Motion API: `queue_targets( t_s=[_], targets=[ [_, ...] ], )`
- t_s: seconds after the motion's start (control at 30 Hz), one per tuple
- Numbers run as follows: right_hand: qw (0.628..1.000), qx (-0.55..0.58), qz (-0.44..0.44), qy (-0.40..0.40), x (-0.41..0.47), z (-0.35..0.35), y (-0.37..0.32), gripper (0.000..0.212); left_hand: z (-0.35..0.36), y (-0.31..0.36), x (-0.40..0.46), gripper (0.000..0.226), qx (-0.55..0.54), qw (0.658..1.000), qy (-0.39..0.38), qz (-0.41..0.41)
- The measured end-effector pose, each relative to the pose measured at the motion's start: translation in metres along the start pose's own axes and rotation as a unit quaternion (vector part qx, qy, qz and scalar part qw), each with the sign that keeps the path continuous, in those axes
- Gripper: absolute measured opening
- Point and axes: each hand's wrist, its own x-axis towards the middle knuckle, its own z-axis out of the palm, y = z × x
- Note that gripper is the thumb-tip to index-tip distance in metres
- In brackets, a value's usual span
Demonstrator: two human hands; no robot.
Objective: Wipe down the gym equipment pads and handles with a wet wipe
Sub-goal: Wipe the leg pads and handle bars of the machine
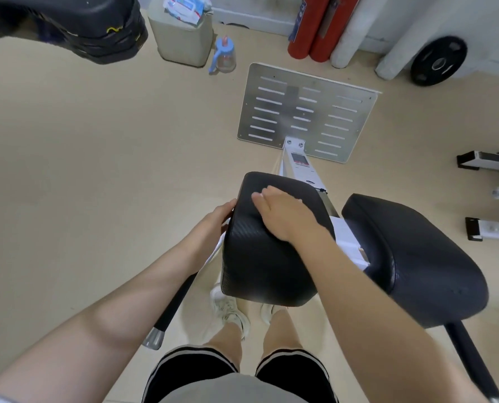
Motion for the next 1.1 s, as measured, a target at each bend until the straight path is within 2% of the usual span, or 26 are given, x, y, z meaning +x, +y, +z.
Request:
queue_targets(
  t_s=[0.1,0.17,0.23,0.33,0.43,0.53,0.6,0.67,0.73,0.83,0.93,1.1],
  targets=[
    [0.993,-0.032,-0.043,0.107,-0.033,0.022,-0.022,0.054,0.005,0.003,-0.012,0.033,0.042,0.999,0.023,-0.003],
    [0.988,-0.037,-0.082,0.123,-0.052,0.032,-0.038,0.067,0.005,0.002,-0.017,0.033,0.055,0.997,0.049,0.007],
    [0.982,-0.075,-0.102,0.144,-0.067,0.041,-0.039,0.067,0.006,0.003,-0.021,0.035,0.056,0.997,0.059,0.008],
    [0.977,-0.098,-0.074,0.174,-0.083,0.047,-0.013,0.060,0.010,-0.002,-0.023,0.038,0.078,0.995,0.058,0.032],
    [0.971,-0.110,0.006,0.210,-0.095,0.045,0.028,0.054,0.009,-0.009,-0.026,0.036,0.083,0.994,0.054,0.051],
    [0.967,-0.114,0.057,0.220,-0.099,0.043,0.044,0.054,0.008,-0.013,-0.032,0.036,0.084,0.995,0.032,0.052],
    [0.968,-0.087,0.065,0.227,-0.095,0.041,0.030,0.057,0.010,-0.012,-0.030,0.036,0.064,0.996,0.035,0.051],
    [0.970,-0.076,0.037,0.229,-0.088,0.044,0.006,0.058,-0.005,-0.028,-0.023,0.033,0.046,0.997,0.038,0.055],
    [0.971,-0.058,-0.028,0.231,-0.081,0.052,-0.021,0.058,-0.012,-0.038,-0.026,0.032,0.050,0.995,0.063,0.064],
    [0.971,-0.089,-0.080,0.208,-0.080,0.070,-0.047,0.062,0.014,-0.033,-0.047,0.042,0.046,0.989,0.116,0.083],
    [0.969,-0.113,-0.088,0.201,-0.085,0.076,-0.027,0.065,0.022,-0.046,-0.060,0.041,0.011,0.980,0.156,0.123],
    [0.948,-0.138,-0.057,0.282,-0.114,0.075,0.048,0.059,0.040,-0.064,-0.064,0.034,0.022,0.986,0.112,0.124]
  ],
)
